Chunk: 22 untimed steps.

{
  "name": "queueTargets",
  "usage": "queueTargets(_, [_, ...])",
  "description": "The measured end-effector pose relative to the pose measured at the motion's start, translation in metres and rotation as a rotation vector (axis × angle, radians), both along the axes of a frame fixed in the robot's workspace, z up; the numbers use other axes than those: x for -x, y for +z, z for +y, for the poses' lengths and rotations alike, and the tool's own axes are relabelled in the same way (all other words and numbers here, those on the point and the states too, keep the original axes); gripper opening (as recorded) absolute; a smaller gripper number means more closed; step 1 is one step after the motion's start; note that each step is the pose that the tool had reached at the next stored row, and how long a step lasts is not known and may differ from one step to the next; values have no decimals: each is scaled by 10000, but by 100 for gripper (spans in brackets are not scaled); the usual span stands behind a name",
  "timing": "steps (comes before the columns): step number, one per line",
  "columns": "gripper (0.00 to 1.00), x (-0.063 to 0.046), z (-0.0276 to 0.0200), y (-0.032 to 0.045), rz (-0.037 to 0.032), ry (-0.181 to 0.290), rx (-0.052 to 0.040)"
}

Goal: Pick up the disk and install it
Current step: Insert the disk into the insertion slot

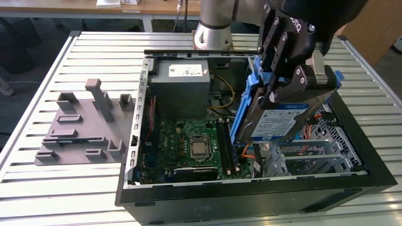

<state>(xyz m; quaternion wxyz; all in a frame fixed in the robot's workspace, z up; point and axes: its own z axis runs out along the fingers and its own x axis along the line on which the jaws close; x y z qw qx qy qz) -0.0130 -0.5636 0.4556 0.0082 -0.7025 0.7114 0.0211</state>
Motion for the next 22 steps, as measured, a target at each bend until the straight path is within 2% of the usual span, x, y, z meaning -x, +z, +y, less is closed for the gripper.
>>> queueTargets(12, [36,-342,-32,-16,2,0,1])
queueTargets(16, [36,-451,-33,-16,26,0,1])
queueTargets(22, [36,-560,-33,-16,28,-1,1])
